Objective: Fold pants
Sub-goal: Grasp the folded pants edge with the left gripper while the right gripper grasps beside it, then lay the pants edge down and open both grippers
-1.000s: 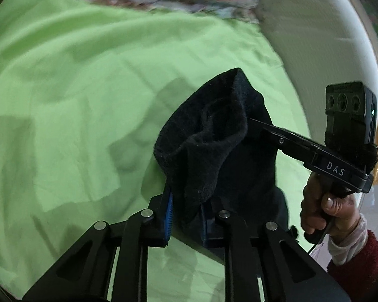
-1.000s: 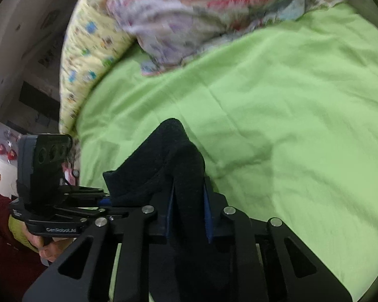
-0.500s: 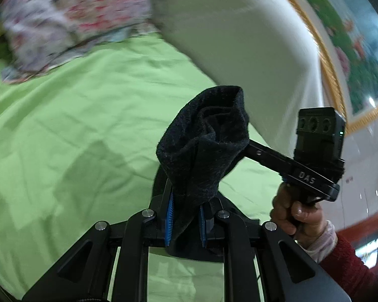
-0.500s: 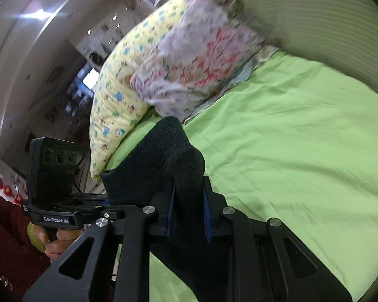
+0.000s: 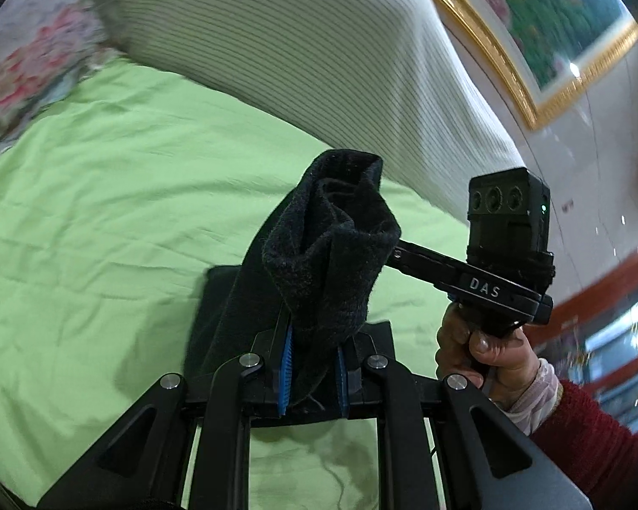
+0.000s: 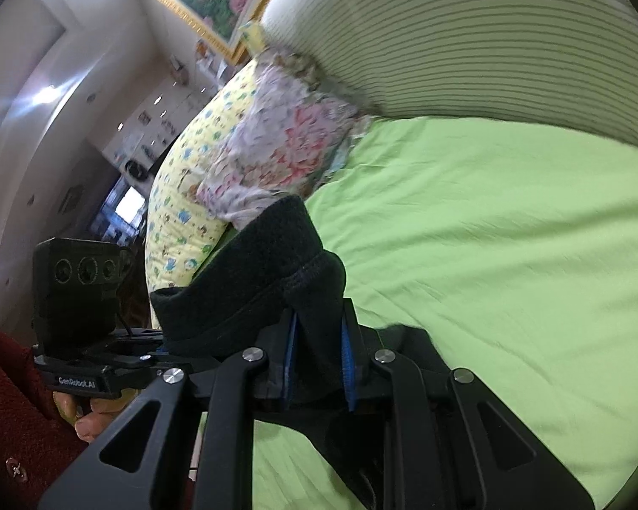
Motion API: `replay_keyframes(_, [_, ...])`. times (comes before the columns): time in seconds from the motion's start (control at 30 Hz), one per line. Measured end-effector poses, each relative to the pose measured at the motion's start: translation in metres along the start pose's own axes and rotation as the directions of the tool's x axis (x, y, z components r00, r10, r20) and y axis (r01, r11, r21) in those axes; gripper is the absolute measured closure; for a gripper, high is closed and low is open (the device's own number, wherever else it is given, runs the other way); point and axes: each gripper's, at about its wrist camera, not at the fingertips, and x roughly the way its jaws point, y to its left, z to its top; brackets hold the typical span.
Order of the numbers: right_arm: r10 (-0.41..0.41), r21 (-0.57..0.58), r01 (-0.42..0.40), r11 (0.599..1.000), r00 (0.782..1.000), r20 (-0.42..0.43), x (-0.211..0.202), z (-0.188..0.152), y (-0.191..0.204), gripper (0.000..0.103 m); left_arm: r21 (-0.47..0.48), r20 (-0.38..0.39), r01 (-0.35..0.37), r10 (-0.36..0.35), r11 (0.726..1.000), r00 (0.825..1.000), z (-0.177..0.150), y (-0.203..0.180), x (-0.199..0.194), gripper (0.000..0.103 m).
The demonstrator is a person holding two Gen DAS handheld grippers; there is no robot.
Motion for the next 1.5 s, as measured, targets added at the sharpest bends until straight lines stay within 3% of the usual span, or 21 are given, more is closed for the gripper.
replay_keyframes(0.2, [-0.036, 0.077, 0.031, 0.997, 0.998, 0.053, -0.029, -0.029, -0.026, 0.084, 0.095, -0.082, 0.015, -0.007, 0.995, 0.997, -0.014, -0.038, 0.040, 0.087])
replay_keyframes(0.53, [-0.070, 0.186, 0.052, 0.981, 0.994, 0.088, -0.049, -0.068, -0.071, 0.084, 0.200, -0.176, -0.011, 0.047, 0.980, 0.983, -0.033, -0.072, 0.104, 0.087])
replay_keyframes(0.87, [-0.105, 0.267, 0.077, 0.961, 0.990, 0.090, -0.066, -0.097, -0.099, 0.084, 0.281, -0.219, -0.026, 0.091, 0.959, 0.972, -0.038, -0.104, 0.148, 0.087])
replay_keyframes(1.17, [-0.241, 0.354, 0.210, 0.911, 0.970, 0.043, -0.082, -0.122, -0.107, 0.081, 0.317, -0.271, 0.004, 0.087, 0.948, 0.959, -0.042, -0.109, 0.167, 0.075])
replay_keyframes(1.27, [-0.299, 0.421, 0.247, 0.873, 0.952, 0.061, -0.096, -0.135, -0.109, 0.073, 0.312, -0.284, 0.024, 0.069, 0.950, 0.956, -0.042, -0.111, 0.173, 0.068])
replay_keyframes(1.33, [-0.336, 0.451, 0.268, 0.851, 0.939, 0.077, -0.107, -0.142, -0.107, 0.064, 0.298, -0.291, 0.051, 0.040, 0.953, 0.956, -0.040, -0.111, 0.173, 0.055])
replay_keyframes(1.5, [-0.413, 0.501, 0.300, 0.812, 0.902, 0.128, -0.132, -0.153, -0.093, 0.039, 0.302, -0.298, 0.089, 0.005, 0.949, 0.955, -0.038, -0.117, 0.169, 0.048])
